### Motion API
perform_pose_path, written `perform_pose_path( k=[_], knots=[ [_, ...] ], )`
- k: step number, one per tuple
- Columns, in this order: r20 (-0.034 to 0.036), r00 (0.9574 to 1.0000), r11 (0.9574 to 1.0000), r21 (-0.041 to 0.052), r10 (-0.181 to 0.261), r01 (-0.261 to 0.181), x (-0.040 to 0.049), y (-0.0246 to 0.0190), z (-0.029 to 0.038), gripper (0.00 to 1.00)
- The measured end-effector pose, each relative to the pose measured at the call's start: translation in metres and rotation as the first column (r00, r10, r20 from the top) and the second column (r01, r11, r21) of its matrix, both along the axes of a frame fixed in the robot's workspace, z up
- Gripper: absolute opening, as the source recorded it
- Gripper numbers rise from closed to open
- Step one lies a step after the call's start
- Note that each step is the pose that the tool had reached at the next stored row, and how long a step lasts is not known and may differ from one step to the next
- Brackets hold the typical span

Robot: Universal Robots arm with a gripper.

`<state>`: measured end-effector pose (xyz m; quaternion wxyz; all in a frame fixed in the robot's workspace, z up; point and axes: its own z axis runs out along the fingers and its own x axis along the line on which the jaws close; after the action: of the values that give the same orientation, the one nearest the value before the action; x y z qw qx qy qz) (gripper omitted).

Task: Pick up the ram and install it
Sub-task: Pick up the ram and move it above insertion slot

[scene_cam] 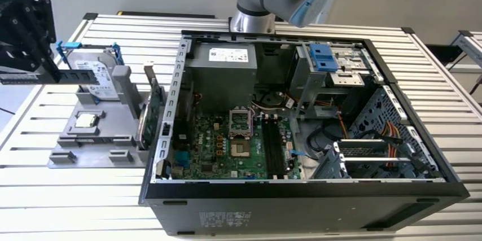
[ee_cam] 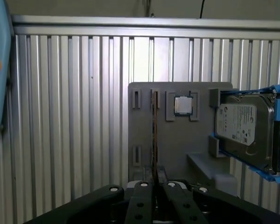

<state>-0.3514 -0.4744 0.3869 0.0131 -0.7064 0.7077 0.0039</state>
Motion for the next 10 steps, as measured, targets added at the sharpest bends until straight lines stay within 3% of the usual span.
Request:
perform_pose_path(
  k=[10],
  knots=[
    [0.0, 1.0, 1.0, 0.0001, 0.0, 0.0, 0.0117, 0.0, -0.0001, 0.0]
  ],
)
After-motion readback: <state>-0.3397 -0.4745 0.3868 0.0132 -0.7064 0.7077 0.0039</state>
